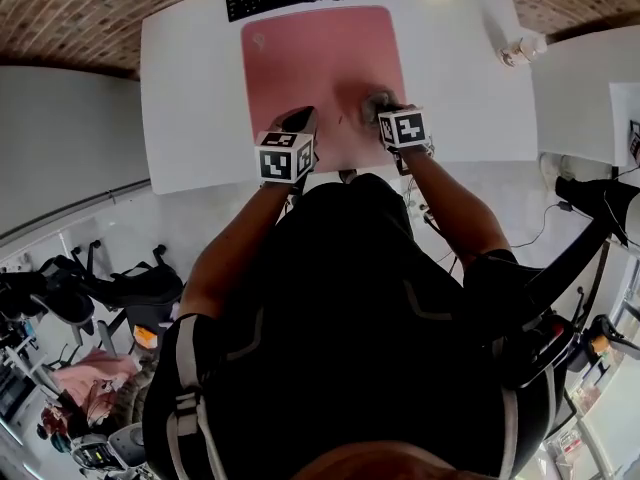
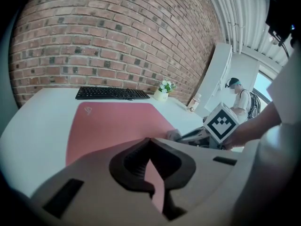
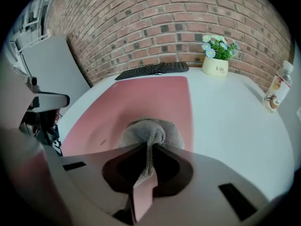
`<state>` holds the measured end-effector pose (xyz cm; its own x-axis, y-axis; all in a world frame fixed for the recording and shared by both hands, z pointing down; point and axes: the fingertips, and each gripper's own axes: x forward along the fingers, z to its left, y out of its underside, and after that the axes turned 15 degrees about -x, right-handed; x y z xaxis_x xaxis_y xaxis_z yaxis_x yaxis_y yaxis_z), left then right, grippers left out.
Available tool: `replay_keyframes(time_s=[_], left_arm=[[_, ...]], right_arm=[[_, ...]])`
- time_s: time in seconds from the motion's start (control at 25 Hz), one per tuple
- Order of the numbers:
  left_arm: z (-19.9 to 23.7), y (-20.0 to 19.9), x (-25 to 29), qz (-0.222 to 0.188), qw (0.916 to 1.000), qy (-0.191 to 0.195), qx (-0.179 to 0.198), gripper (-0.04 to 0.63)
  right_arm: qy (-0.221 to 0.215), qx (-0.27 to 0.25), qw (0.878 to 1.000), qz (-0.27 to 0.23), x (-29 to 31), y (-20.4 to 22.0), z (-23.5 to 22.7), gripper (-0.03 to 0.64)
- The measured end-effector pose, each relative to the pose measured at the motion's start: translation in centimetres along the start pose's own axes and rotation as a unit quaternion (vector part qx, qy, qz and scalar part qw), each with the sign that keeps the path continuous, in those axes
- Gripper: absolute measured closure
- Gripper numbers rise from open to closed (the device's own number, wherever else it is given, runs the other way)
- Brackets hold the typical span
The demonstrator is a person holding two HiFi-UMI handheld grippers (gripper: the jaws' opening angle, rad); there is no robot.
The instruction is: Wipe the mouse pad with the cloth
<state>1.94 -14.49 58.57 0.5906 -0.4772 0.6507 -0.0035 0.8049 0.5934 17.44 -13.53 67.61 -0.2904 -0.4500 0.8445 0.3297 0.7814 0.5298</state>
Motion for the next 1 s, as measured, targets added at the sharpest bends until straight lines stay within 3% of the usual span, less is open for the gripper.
replay_keyframes(time_s=[0.48,0.76,1.0], left_arm=[[-0.6,-0.9,0.5,-0.008,0.9999,0.010,-0.003,0.595],[2.4,-2.1,-1.0,-0.036,0.9984,-0.026,-0.035,0.595],[7.0,-2.5,-4.7,-0.073,0.9910,-0.074,-0.085,0.595]], right_arm=[[0.055,0.056,0.997,0.010,-2.8,1.9,-5.8,0.577],[-0.005,-0.012,0.999,-0.044,-2.6,-6.2,0.1,0.577],[-0.115,-0.092,0.985,-0.088,0.7,-13.3,10.7,0.577]])
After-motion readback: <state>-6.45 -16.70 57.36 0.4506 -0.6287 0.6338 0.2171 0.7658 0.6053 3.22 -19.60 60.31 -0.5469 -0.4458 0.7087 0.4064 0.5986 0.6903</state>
